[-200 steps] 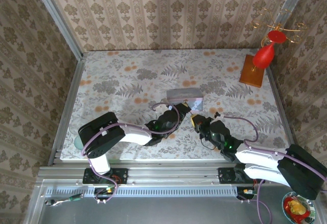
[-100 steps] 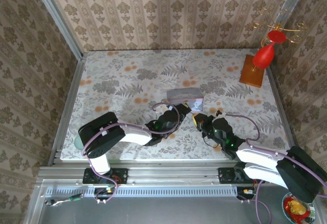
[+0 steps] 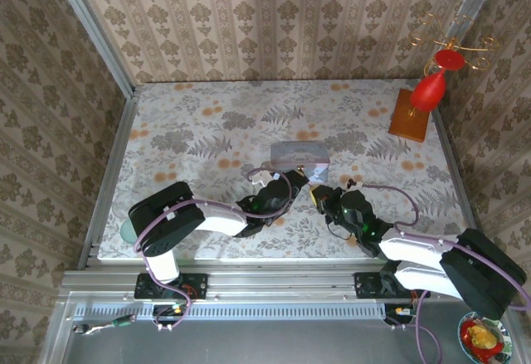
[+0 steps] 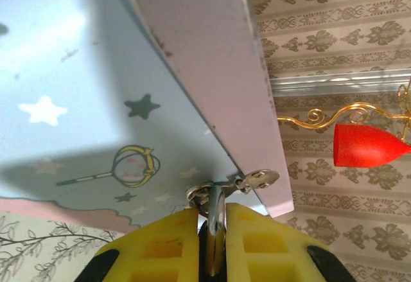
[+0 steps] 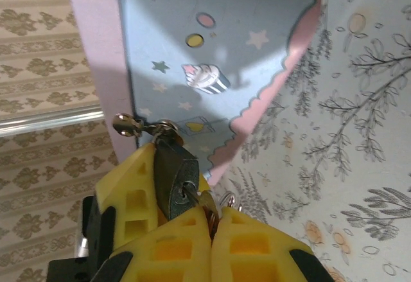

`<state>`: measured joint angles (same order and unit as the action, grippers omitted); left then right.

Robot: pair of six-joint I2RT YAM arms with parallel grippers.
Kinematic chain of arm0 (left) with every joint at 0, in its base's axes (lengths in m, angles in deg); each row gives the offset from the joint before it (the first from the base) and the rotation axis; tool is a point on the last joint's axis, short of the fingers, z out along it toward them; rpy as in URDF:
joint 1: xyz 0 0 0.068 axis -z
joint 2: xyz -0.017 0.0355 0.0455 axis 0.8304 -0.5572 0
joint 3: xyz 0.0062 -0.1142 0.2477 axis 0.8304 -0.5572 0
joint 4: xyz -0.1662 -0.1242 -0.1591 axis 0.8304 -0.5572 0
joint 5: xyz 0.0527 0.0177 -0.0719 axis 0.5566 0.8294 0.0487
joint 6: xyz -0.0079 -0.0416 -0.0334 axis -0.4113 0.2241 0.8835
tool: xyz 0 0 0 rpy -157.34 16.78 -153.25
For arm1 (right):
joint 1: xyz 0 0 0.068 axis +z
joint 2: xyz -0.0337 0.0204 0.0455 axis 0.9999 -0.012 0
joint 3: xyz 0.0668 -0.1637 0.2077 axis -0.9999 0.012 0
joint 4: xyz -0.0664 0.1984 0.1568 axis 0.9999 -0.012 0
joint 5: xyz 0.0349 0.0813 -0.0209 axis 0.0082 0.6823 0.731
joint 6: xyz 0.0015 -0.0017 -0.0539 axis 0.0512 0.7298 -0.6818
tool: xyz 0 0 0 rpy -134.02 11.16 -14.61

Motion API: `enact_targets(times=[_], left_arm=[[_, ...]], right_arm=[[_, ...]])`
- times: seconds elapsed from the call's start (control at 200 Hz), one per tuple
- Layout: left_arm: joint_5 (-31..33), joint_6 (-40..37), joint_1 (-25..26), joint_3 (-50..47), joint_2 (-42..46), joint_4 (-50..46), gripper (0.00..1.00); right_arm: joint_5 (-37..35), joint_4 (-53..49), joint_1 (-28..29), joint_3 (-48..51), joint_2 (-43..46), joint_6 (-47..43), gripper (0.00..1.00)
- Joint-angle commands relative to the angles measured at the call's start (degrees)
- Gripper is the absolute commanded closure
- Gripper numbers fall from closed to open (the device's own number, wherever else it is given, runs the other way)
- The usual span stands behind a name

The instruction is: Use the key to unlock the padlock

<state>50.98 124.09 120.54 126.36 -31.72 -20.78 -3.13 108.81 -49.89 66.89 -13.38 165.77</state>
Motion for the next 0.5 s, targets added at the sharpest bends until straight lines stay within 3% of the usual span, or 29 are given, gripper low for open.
enact_targets(times=[0.0,0.495], left_arm=[[-12.99,1.14,4.07,2.63,-0.31,6.06,1.0],[-14.16,1.16,5.27,3.45,-0.64,6.02,1.0]], right_arm=[[3.12,9.32,1.38,-2.92,-1.65,0.46,1.0],[6.5,12.42,-0.92,-4.63,-2.98,0.65,1.0]])
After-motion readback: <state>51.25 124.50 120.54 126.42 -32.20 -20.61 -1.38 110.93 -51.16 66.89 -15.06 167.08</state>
